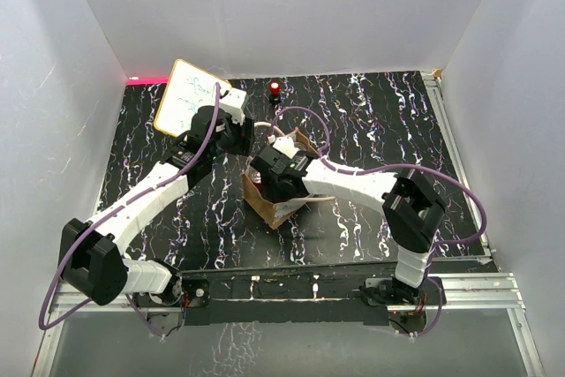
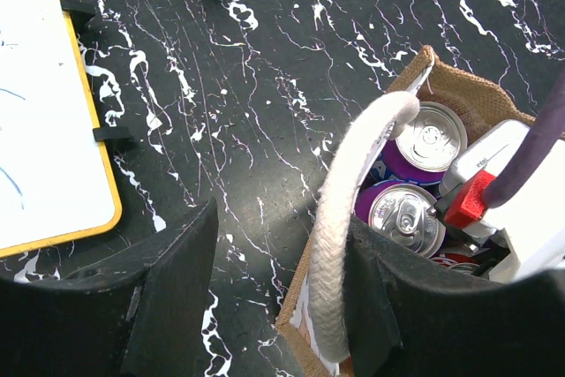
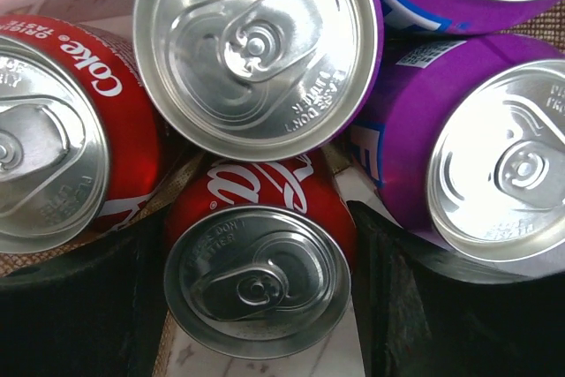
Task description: Take the beverage out of the canvas bag
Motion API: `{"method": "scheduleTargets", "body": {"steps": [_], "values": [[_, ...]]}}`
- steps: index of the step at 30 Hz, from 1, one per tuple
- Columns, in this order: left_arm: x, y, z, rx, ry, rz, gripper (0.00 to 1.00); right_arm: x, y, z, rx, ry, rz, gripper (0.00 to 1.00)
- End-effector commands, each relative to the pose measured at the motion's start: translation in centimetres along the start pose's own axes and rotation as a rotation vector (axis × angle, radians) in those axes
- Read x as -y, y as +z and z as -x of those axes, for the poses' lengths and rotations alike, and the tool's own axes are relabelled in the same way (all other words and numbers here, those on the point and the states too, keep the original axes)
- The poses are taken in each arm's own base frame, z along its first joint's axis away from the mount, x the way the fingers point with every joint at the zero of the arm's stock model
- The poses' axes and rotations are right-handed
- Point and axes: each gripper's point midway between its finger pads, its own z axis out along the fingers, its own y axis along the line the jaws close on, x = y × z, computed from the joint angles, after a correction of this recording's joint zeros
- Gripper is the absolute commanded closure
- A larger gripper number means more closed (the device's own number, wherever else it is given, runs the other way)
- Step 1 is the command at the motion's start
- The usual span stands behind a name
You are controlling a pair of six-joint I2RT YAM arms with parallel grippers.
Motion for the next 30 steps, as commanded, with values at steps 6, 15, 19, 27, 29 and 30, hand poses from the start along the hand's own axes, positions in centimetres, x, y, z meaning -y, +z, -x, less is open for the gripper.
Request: {"method": "scheduleTargets", "body": {"steps": [6, 15, 19, 27, 29, 30], "values": [[0.0, -0.8, 2.4, 0.061, 0.001, 0.004, 0.48, -1.7, -1.1, 2.9, 0.102, 0.044, 0.049, 0.46], [0.1, -0.7, 2.3, 0.056, 0.000, 0.003, 0.47, -1.6, -5.4, 5.9, 0.216, 0.082, 0.120, 0.71], [0.0, -0.7, 2.2, 0.052, -0.001, 0.003, 0.47, -1.6, -7.1, 7.0, 0.263, 0.104, 0.162, 0.75], [0.1, -0.6, 2.2, 0.050, -0.002, 0.001, 0.47, -1.0, -10.4, 8.4, 0.341, 0.143, 0.216, 0.81], [0.1, -0.6, 2.2, 0.050, -0.001, 0.000, 0.47, -0.6, -11.2, 8.6, 0.365, 0.156, 0.233, 0.83], [0.1, -0.6, 2.2, 0.050, -0.002, 0.000, 0.47, -0.5, -11.6, 8.7, 0.378, 0.163, 0.242, 0.83]]}}
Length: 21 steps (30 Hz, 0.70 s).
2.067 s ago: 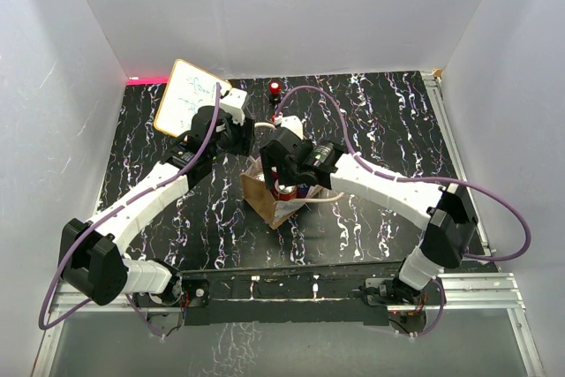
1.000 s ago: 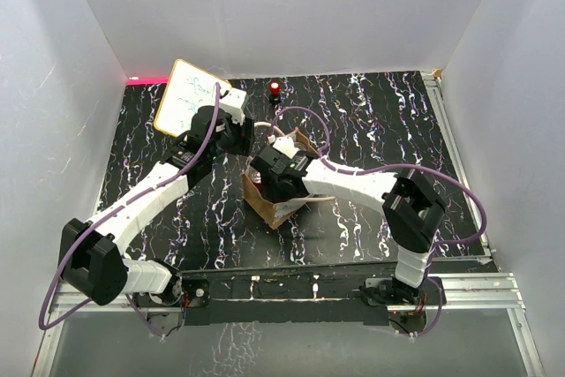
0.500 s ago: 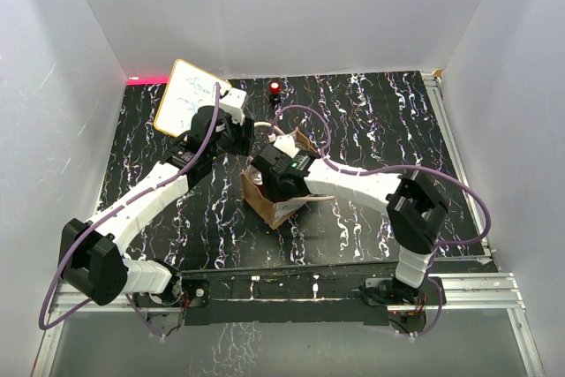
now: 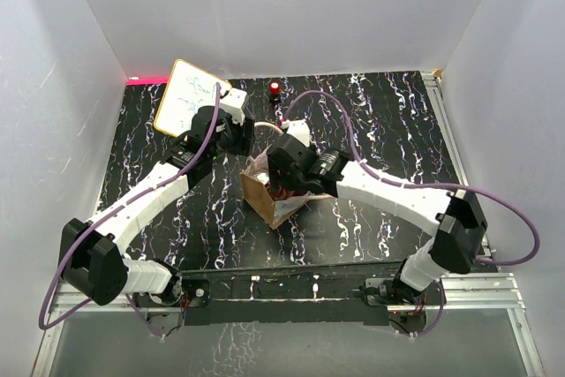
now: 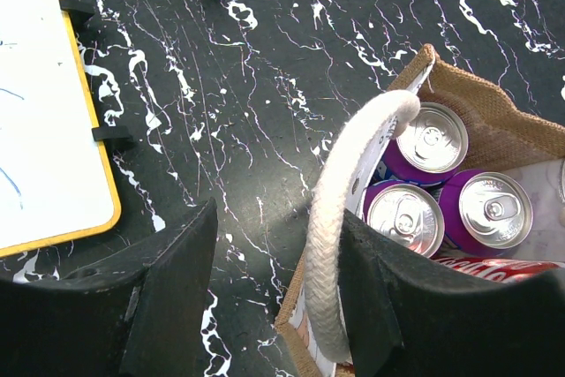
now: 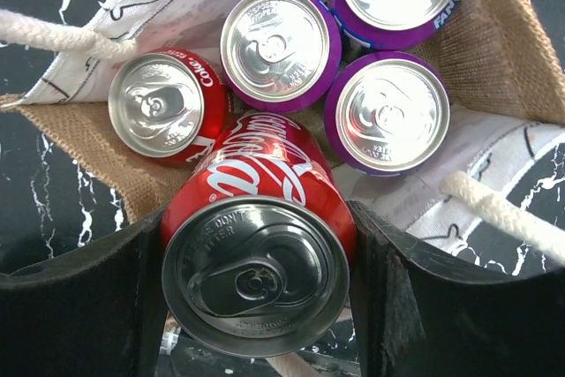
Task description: Take the beverage out of the canvas bag
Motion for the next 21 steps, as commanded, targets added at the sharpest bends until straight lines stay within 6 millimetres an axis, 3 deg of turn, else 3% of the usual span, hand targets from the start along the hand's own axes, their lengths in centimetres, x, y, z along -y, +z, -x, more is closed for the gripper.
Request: {"method": "scheduleTargets", "body": {"steps": [1, 9, 15, 21], "values": [[0.1, -0.6, 2.2, 0.050, -0.003, -0.001, 0.47, -1.6, -3.4, 5.4, 0.230, 0.111, 0.117, 0.84], [0.1, -0.5, 2.1, 0.046, -0.005, -0.002, 0.47, -0.7, -6.5, 7.5, 0.341, 0.156, 0.153, 0.86], [0.2, -0.4, 2.0, 0.042, -0.004, -0.004, 0.47, 0.8, -10.9, 10.4, 0.464, 0.192, 0.168, 0.86], [0.3, -0.3, 1.9, 0.037, -0.008, -0.008, 0.47, 3.9, -15.7, 12.2, 0.608, 0.245, 0.163, 0.86]]}}
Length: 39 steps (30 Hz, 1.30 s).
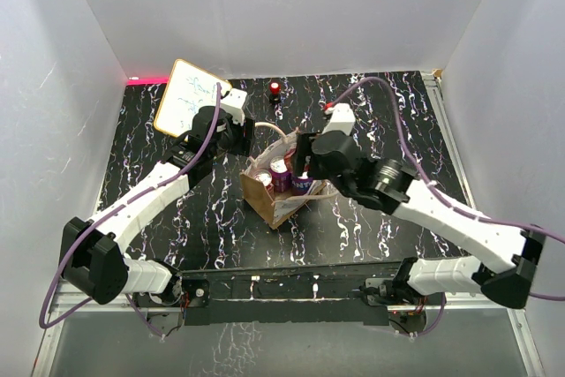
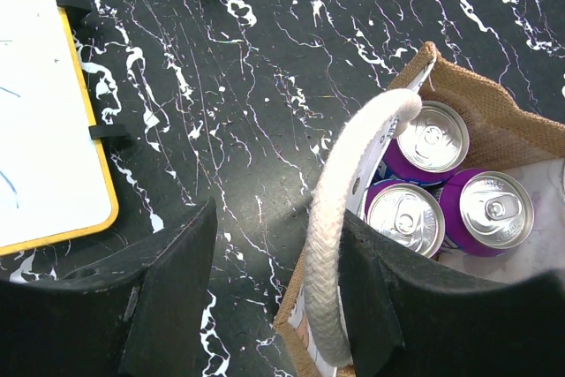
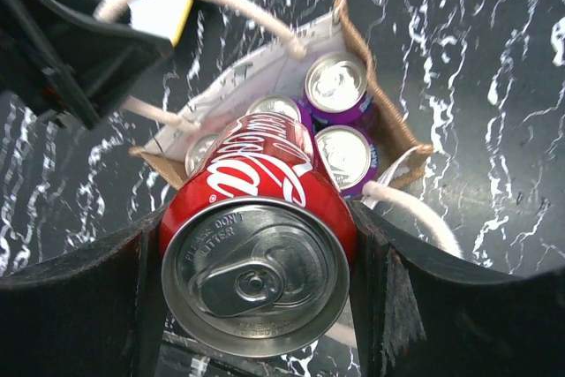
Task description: Take the beverage out of the canvas bag
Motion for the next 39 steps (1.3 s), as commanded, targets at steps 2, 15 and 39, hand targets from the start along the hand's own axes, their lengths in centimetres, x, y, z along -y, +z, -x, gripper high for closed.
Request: {"method": "scheduleTargets", "body": {"steps": [2, 15, 39], "values": [[0.4, -0.4, 2.1, 0.042, -0.007, -0.012, 0.47, 0.9, -5.2, 8.4, 0.319, 0.131, 0.035, 0.86], [0.5, 0.0, 1.7, 0.027, -0.013, -0.020, 0.47, 11.9, -6.7, 8.1, 0.445, -0.036, -0.492, 0.86], [0.3, 0.0, 1.6, 0.022, -0.008, -0.009, 0.47, 25.0, 8.6, 0.9, 0.035, 0.124, -0.566, 0.86]]}}
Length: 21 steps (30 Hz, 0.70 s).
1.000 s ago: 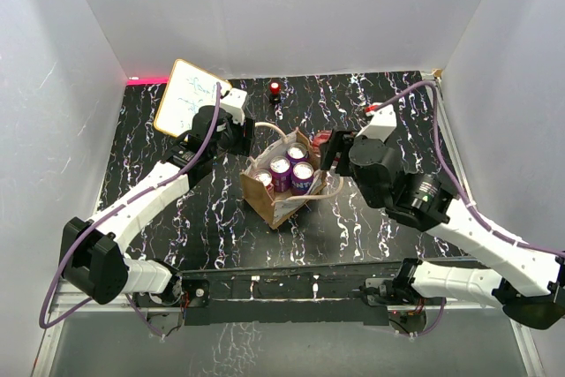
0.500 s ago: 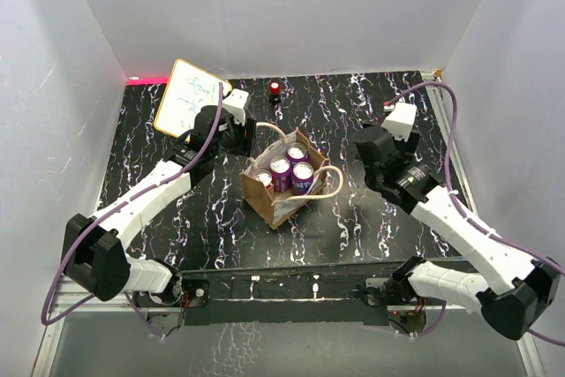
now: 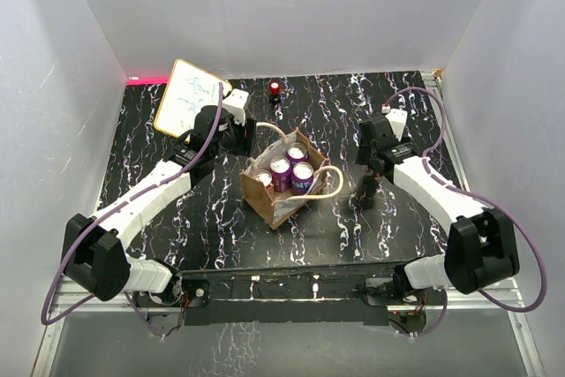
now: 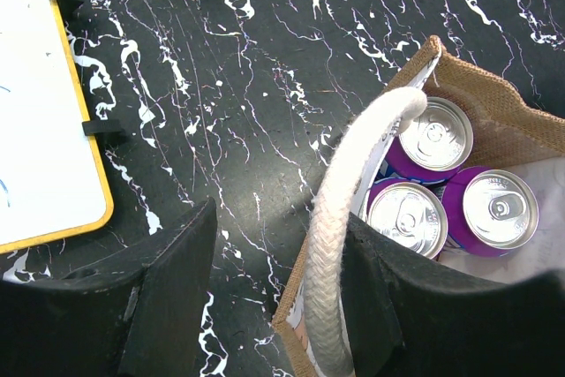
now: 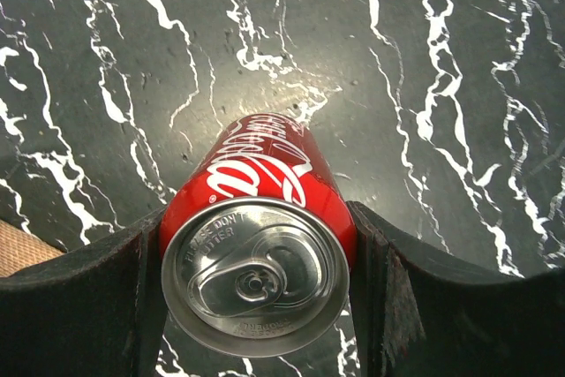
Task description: Take the beverage out of the canvas bag
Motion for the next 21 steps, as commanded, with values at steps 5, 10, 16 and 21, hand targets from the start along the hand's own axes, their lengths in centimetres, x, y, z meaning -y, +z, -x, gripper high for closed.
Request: {"method": "scheduleTargets", "body": {"steps": [5, 10, 16, 21], "values": [[0.1, -0.4, 1.9, 0.039, 0.000, -0.001, 0.47, -3.4, 3.5, 6.5, 0.098, 0.093, 0.099, 0.86], [0.1, -0.5, 2.0, 0.043, 0.003, 0.003, 0.47, -4.5, 5.3, 6.9, 0.055, 0.066, 0.090, 0.86], [0.1, -0.7, 2.3, 0.049, 0.001, 0.002, 0.47, -5.0, 6.1, 6.4, 0.037, 0.057, 0.094, 0.82], [0.1, -0.7, 2.2, 0.048, 0.003, 0.001, 0.47, -5.0, 6.8, 5.1, 0.004, 0.052, 0.090, 0.73]]}}
